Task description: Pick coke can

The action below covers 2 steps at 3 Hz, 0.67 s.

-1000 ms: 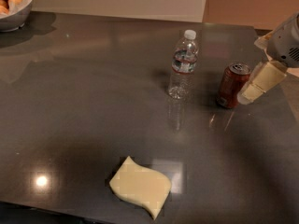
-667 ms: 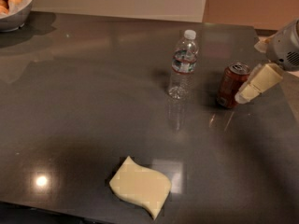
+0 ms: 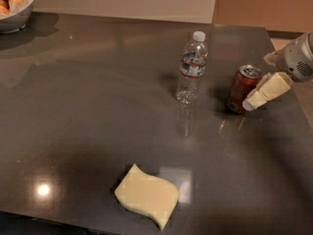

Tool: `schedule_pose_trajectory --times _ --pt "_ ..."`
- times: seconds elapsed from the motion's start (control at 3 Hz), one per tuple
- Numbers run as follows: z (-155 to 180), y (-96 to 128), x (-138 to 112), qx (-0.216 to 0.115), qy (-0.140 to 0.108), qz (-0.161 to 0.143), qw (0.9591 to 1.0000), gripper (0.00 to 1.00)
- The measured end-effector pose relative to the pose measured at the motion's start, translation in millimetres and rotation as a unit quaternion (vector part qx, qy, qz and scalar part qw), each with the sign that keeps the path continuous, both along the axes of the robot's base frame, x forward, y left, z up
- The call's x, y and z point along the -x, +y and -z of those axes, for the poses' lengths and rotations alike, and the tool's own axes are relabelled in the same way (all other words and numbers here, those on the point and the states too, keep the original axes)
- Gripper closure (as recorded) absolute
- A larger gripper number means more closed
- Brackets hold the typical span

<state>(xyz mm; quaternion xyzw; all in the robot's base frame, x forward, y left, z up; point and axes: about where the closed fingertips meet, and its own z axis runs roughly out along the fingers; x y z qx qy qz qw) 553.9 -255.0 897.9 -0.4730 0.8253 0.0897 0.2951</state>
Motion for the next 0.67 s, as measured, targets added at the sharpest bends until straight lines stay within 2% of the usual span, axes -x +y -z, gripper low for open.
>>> schedule_pose_trajectory --times 0.33,0.67 --pt "6.5 7.5 -1.1 -0.023 0.005 -0.003 0.9997 0.00" --pt "9.6 16.2 -2.9 -0.040 0.006 -0.008 0.9992 0.18"
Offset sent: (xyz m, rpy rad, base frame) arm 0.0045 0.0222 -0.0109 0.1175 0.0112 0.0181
